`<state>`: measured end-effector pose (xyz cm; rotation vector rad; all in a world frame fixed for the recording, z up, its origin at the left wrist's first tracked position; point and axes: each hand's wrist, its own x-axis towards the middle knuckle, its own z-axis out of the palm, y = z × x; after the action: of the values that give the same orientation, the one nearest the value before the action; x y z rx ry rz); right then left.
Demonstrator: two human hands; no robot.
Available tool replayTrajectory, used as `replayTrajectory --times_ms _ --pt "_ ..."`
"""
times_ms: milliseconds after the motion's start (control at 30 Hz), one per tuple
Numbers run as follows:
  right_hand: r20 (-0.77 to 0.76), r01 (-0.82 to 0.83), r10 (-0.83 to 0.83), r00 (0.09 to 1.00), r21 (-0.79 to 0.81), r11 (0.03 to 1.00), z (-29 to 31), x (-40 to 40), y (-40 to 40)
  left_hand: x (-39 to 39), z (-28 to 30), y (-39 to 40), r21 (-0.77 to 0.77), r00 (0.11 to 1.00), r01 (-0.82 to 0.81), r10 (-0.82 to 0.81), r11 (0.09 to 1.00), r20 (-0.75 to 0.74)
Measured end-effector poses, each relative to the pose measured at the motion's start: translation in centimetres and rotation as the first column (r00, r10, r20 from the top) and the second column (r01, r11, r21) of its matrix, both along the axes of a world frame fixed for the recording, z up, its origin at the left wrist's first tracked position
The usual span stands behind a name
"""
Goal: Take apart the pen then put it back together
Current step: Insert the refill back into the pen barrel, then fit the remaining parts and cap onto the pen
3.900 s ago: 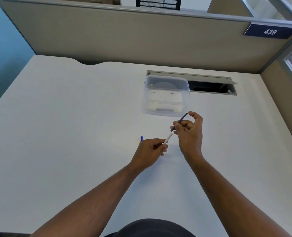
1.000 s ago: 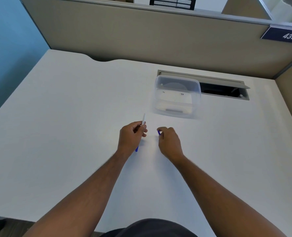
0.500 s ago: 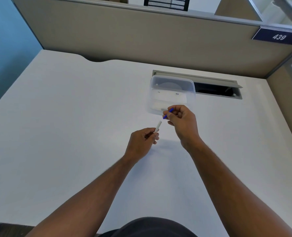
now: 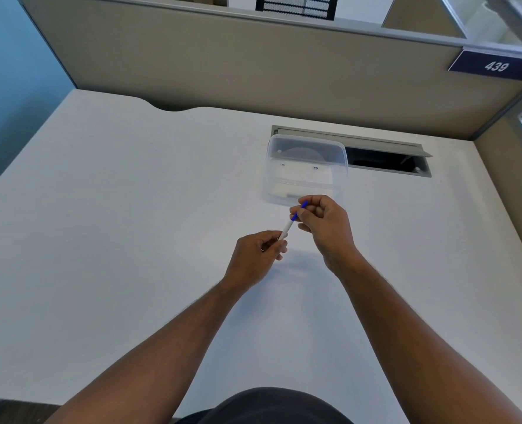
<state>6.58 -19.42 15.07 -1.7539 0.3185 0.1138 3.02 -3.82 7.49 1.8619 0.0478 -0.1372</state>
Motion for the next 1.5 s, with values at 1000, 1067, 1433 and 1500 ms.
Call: replayTrajectory --times_ms 1000,1067,1433,1500 --pt "-0.032 -0.123 0.122 0.992 -0.05 0.991 -1.3 -1.3 -1.3 -0.8 0.2 -0.1 0.027 0.997 0.073 -0.072 0.997 -0.015" --pt "-0.037 -0.133 0.131 0.991 -0.065 0.989 -1.3 -1.2 -1.6 -0.8 0.0 0.0 0.024 0.996 0.084 -0.083 0.996 -0.02" --pt "-0.051 -0.176 0.17 0.984 -0.136 0.975 -1.5 -1.5 -1.9 -1.0 -0.3 -0.2 0.003 0.993 0.111 -0.111 0.994 -0.045" --pt "-0.051 -0.178 0.172 0.984 -0.15 0.973 -1.7 -1.6 -1.8 -1.0 -0.3 -0.2 0.013 0.993 0.112 -0.112 0.994 -0.04"
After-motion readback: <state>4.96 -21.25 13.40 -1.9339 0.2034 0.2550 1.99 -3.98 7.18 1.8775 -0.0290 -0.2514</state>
